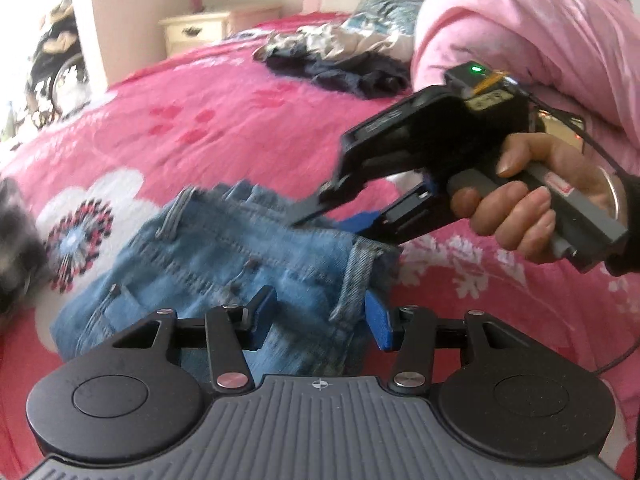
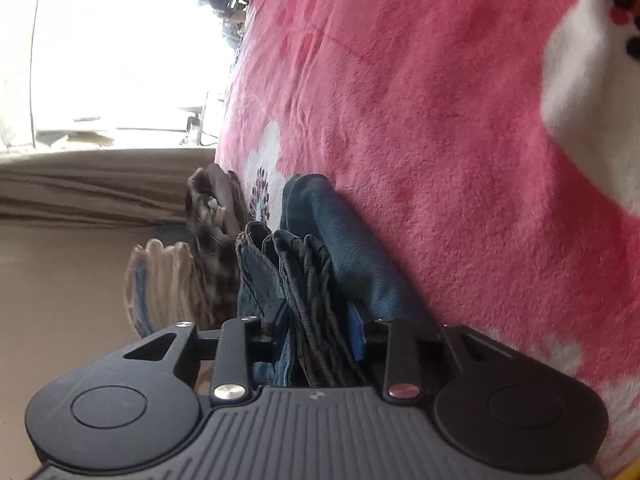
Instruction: Fold clothes
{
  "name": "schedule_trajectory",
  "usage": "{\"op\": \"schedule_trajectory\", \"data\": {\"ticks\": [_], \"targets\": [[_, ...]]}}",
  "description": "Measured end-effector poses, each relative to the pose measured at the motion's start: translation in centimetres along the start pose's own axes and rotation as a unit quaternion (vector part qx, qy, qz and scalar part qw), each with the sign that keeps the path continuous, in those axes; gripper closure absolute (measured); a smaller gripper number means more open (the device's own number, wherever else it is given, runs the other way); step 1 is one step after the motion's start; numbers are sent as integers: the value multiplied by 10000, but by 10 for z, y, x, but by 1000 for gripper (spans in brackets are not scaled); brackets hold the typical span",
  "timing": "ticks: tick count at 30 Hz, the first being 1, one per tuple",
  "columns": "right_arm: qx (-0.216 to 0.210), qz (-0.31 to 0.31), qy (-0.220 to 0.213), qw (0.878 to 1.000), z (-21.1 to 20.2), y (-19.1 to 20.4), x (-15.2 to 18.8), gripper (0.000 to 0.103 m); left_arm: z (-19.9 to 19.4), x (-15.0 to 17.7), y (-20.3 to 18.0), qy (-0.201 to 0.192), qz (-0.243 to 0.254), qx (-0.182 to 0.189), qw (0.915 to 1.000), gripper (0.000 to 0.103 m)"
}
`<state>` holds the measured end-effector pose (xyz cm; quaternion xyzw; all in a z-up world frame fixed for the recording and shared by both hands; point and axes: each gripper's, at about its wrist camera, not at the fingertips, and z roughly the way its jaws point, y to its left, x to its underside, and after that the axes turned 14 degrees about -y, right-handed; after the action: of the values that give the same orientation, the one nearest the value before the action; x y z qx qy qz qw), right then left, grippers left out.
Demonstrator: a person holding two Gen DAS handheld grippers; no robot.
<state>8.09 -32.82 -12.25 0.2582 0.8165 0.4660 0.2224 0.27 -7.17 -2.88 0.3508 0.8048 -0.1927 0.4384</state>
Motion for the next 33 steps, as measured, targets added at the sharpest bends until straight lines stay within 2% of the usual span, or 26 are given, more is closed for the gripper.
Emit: {"op": "schedule_trajectory", "data": {"ticks": [1,4,5,6,9,13,17,19,20,21,23,25,28,33], "targets": [[48,-83,-7,10000,1,2,0,74,2,0,-3,-34,77,-7,10000,59],[161,-319,-42,9994,4,8,2,83,5,1,-12,-129,259,3,9996,77],[163,-399,-65,9990,4,10,3,84,5,2,-14,-159,298,22,9994,91],[158,-479,-89,9987,4,12,3,85,4,3,-17,-189,301,76,9993,98],[92,-689,-159,9975,3,17,6,87,0,6,-26,-253,453,105,9986,100],[-72,-1036,-283,9942,0,27,9,87,-4,7,-24,-246,316,203,9990,101],[-65,-899,-263,9956,0,20,6,87,-8,1,-13,-175,2,365,9992,101],[-69,-814,-243,9964,0,17,5,87,-15,-6,1,-260,-261,331,9988,98],[-71,-855,-248,9960,0,17,6,87,-18,-10,8,-300,-395,297,9983,95],[-61,-936,-259,9953,-1,19,6,87,-20,-15,18,-327,-541,203,9978,83],[-40,-1088,-288,9936,-1,22,8,87,-13,-29,43,-250,-863,-214,9957,68],[-19,-1236,-317,9918,-2,25,10,87,5,-43,67,30,-1224,-522,9911,65],[-42,-1251,-337,9916,-1,24,12,87,41,-68,100,600,-1772,-916,9781,64],[-87,-1261,-308,9915,-1,21,10,86,81,-93,120,1367,-2251,-1055,9589,60]]}}
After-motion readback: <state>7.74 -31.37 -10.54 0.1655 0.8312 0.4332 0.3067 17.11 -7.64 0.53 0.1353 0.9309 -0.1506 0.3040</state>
